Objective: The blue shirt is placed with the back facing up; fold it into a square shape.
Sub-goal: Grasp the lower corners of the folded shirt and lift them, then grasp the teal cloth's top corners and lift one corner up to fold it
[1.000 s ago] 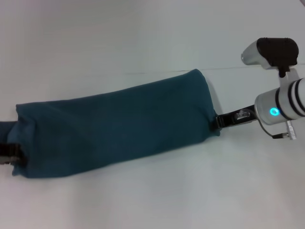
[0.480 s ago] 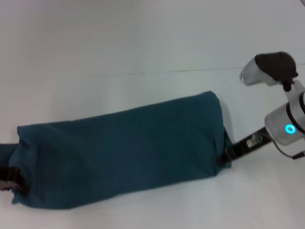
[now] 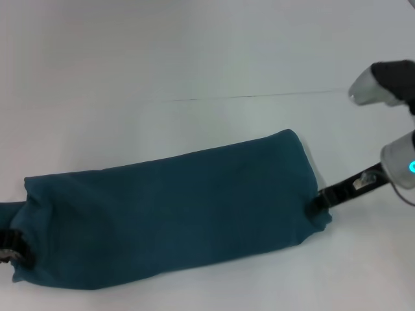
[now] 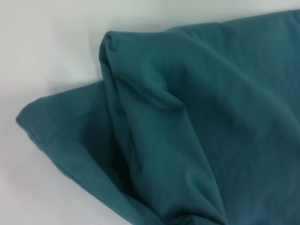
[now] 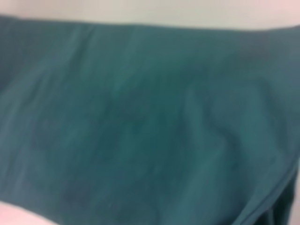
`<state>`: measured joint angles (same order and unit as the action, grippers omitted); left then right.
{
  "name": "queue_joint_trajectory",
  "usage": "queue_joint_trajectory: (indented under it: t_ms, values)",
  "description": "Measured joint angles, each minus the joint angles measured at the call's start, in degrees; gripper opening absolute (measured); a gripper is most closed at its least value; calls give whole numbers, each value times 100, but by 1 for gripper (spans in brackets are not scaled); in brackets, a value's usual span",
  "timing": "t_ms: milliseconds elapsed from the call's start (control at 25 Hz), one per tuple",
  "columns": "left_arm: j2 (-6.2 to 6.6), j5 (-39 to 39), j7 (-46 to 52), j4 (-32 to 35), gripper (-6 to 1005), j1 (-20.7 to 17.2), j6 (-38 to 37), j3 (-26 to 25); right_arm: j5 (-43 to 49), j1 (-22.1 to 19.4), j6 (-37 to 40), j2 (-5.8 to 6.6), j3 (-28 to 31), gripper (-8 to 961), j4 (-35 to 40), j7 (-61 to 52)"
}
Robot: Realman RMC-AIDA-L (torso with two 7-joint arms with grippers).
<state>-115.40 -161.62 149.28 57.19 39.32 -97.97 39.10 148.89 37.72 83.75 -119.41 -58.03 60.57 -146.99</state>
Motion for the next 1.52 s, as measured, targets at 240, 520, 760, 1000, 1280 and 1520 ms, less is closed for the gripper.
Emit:
queue_joint_trajectory:
  t_ms: [240, 520, 760, 1000, 1280, 1520]
  values:
    - [42, 8, -31, 4, 111, 26, -60, -115, -36, -67, 256, 91, 553, 274, 548, 142]
    - [145, 170, -130, 24, 112, 146, -395, -402, -496, -191, 540, 26, 1136, 472, 1254, 665]
    - [329, 566, -159, 30, 112, 364, -841, -894, -2399, -598, 62, -73, 983, 609, 866, 1822]
    - [474, 898, -108, 0, 111, 582, -1062, -1108, -4200, -791, -960, -68, 759, 510, -886, 4041]
    - [583, 1250, -2, -92, 111, 858, -1107, -1259, -5495, -501, -1609, -96, 674, 123, -3022, 7219]
    - [749, 1994, 230, -326, 112, 1180, -1094, -1396, -5968, -19, -2036, -135, 612, -2, -4282, 8830]
